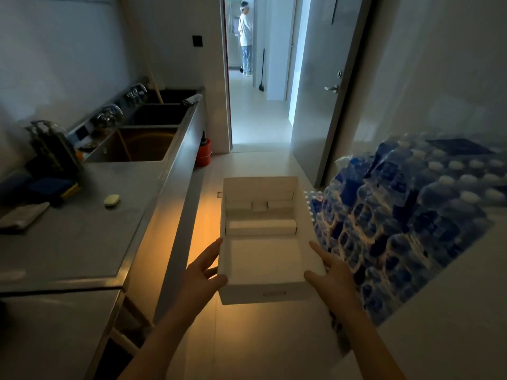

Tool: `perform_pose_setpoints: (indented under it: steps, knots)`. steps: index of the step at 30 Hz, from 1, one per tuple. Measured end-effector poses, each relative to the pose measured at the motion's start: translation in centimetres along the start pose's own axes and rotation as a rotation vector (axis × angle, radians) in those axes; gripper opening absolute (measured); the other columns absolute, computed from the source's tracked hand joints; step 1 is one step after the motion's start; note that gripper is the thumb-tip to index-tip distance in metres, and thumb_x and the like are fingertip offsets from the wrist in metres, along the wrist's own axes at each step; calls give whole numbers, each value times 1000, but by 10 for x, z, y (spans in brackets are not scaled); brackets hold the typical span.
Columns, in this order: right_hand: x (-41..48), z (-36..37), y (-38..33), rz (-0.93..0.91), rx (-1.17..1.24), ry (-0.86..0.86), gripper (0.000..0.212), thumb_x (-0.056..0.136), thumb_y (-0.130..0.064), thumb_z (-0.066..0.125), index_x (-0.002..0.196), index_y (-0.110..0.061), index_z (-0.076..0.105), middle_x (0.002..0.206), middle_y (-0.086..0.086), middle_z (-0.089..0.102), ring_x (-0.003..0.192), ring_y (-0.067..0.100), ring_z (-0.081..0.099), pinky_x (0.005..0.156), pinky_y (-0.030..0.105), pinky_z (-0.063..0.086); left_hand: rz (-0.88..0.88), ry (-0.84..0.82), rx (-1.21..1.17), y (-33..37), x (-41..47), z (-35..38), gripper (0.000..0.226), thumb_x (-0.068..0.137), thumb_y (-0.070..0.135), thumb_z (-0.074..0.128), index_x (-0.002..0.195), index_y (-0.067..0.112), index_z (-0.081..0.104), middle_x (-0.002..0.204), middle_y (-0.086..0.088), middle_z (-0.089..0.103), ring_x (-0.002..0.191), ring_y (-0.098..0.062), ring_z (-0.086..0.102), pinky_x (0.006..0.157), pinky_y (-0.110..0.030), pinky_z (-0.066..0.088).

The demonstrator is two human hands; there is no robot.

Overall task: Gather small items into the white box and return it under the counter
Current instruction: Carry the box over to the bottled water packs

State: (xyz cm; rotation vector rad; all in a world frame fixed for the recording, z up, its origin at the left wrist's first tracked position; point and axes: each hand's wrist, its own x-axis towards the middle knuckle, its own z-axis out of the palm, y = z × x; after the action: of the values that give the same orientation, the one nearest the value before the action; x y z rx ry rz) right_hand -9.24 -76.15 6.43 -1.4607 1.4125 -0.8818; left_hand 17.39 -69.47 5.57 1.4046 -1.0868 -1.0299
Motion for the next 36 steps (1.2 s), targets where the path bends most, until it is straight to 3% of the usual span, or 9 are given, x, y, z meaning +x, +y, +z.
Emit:
perform_pose_setpoints:
  steps: [6,9,12,18,21,23,28,33,36]
  knots:
    - [91,4,-19,4,9,8,73,75,0,65,138,-32,48,137,3,54,118,17,56,97,41,51,2,-2,19,10,91,3,80,78,0,71,134,48,41,133,21,52,120,-16,56,84,-28,56]
    - [132,10,-23,13,21,32,72,75,0,66,135,-36,48,130,-2,58,109,11,60,93,36,53,-3,-5,45,10,135,1,78,78,8,74,134,50,39,132,23,50,119,-15,55,93,-43,51]
    - [173,20,-24,10,-20,75,74,74,-4,67,136,-38,47,124,-9,58,100,6,61,88,35,55,4,-23,56,9,182,-2,78,78,9,74,131,53,39,133,22,50,117,-14,56,96,-46,48]
    - [255,50,-32,5,-39,202,73,74,-4,69,138,-32,47,102,-27,54,86,-9,59,66,9,52,23,-137,41,8,293,-19,78,79,7,74,139,40,38,143,10,46,125,-22,52,99,-52,46]
    - [291,62,-46,38,-2,269,72,75,-4,68,138,-31,47,103,-25,56,88,-4,60,72,13,53,47,-201,67,19,353,-28,76,79,7,74,135,44,39,143,10,45,125,-23,51,99,-52,45]
    - [310,68,-56,56,11,333,71,76,-3,68,138,-30,47,113,-12,62,96,3,61,83,24,56,58,-259,86,27,391,-32,75,80,8,73,134,47,40,141,13,46,125,-23,51,100,-53,44]
    - [347,62,-78,85,18,513,71,75,-2,68,138,-28,49,136,2,54,120,20,53,98,43,49,110,-452,97,53,476,-17,77,77,9,74,131,54,43,128,27,52,119,-15,56,98,-44,48]
    - [368,25,-96,123,11,684,69,76,-4,67,137,-31,50,124,3,62,104,18,61,91,43,53,181,-626,74,76,540,33,77,78,11,74,130,59,42,131,23,50,105,-10,63,84,-39,56]
    - [379,-7,-103,128,-18,809,67,77,-7,68,136,-34,50,115,-4,65,90,7,61,80,32,57,231,-740,12,99,570,76,77,77,8,74,123,63,45,121,32,53,97,0,66,67,-21,58]
